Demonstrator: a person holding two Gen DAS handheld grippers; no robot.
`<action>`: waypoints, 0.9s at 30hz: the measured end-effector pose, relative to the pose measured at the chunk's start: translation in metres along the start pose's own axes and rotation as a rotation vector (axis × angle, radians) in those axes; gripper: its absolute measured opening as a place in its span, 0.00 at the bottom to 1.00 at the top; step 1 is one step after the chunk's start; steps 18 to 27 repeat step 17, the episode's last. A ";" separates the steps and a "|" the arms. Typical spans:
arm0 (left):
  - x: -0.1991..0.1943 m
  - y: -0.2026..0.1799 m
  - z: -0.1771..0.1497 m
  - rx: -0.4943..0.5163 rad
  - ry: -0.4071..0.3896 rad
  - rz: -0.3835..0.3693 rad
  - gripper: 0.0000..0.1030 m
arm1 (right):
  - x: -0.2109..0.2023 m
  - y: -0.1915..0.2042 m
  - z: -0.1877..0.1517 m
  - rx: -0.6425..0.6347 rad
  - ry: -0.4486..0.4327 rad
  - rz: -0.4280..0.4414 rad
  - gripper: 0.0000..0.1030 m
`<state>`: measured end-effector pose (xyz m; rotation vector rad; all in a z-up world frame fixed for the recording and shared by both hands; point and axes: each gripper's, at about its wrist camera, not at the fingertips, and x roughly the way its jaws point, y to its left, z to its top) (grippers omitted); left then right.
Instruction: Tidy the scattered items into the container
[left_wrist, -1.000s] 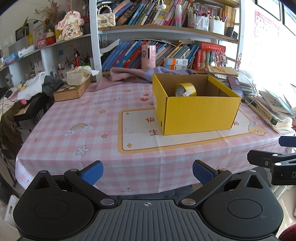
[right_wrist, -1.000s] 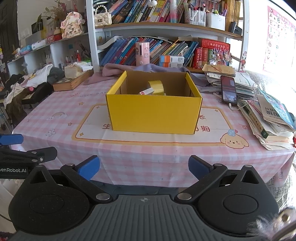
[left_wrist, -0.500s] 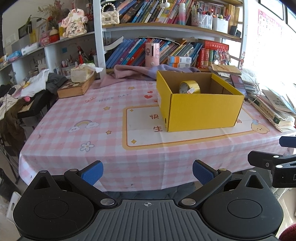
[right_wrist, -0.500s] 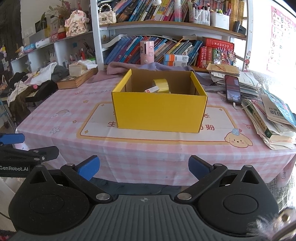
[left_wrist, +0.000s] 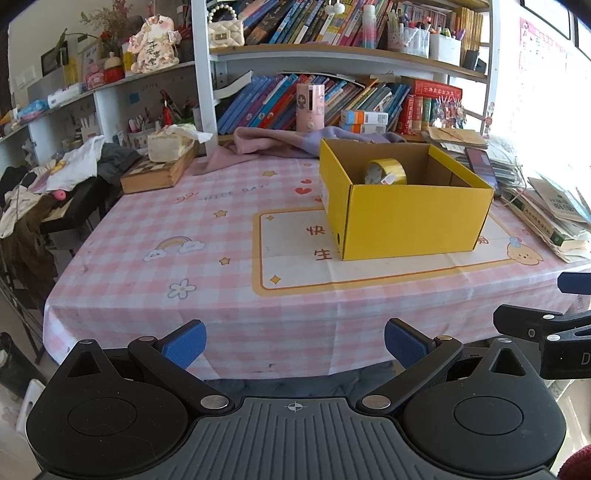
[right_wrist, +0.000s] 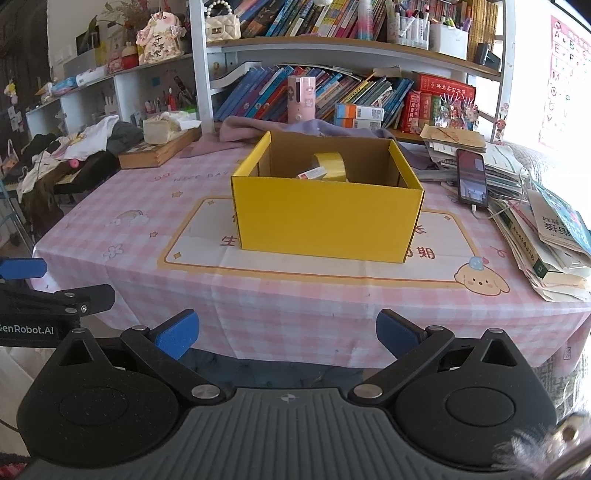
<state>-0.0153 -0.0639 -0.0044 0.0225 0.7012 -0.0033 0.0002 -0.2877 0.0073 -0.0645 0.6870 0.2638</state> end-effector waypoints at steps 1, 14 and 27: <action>0.000 0.000 0.000 0.001 0.000 0.000 1.00 | 0.000 0.000 0.000 -0.001 0.000 0.000 1.00; 0.002 -0.001 -0.002 0.001 0.013 -0.020 1.00 | 0.003 0.001 -0.002 -0.005 0.008 0.009 1.00; 0.003 -0.001 -0.002 0.000 0.014 -0.019 1.00 | 0.004 0.000 -0.002 -0.004 0.009 0.009 1.00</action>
